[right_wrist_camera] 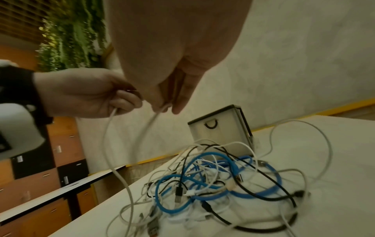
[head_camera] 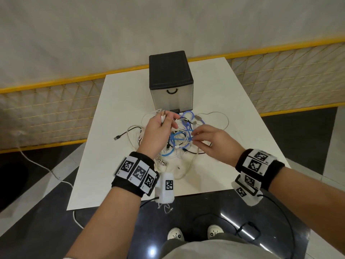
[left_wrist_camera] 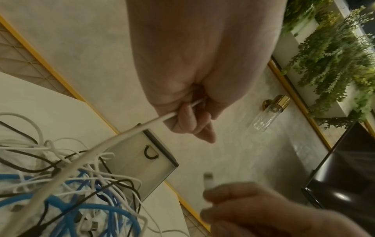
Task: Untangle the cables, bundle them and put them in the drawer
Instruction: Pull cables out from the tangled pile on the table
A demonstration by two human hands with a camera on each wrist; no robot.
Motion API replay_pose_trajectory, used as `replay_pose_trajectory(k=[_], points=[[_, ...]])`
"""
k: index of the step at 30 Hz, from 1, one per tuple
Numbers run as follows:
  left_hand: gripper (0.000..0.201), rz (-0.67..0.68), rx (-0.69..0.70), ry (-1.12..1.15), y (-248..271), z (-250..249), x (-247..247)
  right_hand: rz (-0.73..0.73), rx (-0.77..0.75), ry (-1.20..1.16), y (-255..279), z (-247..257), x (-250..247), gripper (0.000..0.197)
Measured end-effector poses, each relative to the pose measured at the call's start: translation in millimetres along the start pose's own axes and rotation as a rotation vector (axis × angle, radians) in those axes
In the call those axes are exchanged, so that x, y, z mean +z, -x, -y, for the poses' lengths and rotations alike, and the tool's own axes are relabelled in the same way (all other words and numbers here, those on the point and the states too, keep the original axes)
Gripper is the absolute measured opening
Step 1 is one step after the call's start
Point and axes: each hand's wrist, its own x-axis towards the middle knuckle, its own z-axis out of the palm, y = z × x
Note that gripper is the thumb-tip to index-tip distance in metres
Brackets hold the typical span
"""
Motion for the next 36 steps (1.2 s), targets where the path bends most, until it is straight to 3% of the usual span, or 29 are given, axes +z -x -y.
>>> replay_pose_trajectory(k=[3,8,13,15,18,21,23,25,27,29,31,33,36], points=[[0.029,0.028,-0.01,-0.014,0,-6,8,-0.089,-0.077,0.009,-4,12,-5,0.007],[0.042,0.155,-0.043,0.089,14,-23,18,-0.208,-0.013,-0.184,-13,31,-11,0.012],[0.02,0.084,0.086,0.123,16,-29,21,-0.307,0.17,-0.437,-27,47,-9,0.038],[0.03,0.015,0.126,0.137,12,-31,18,-0.228,0.202,-0.557,-28,52,-4,0.028],[0.041,-0.095,0.1,0.165,3,-40,8,-0.013,0.17,-0.423,-25,45,9,0.011],[0.039,-0.162,0.043,0.495,-4,-50,-11,0.18,0.141,-0.318,-20,27,22,0.023],[0.039,-0.157,0.076,0.625,-4,-55,-30,0.245,0.162,-0.269,-20,16,24,0.026],[0.036,-0.119,0.088,0.459,-1,-54,-41,0.266,0.168,-0.216,-27,10,21,0.026],[0.017,-0.016,0.078,0.005,4,-50,-39,0.24,0.152,-0.184,-40,14,14,0.025],[0.023,0.178,0.047,-0.389,9,-39,-31,0.188,0.116,-0.184,-55,22,7,0.022],[0.034,0.292,0.005,-0.522,13,-30,-25,0.167,0.074,-0.181,-66,30,1,0.019],[0.036,0.226,-0.016,-0.509,16,-31,-29,0.172,0.072,-0.184,-69,30,-3,0.018],[0.046,-0.151,-0.024,-0.33,8,-37,-50,0.187,0.153,-0.174,-62,12,-3,0.023]])
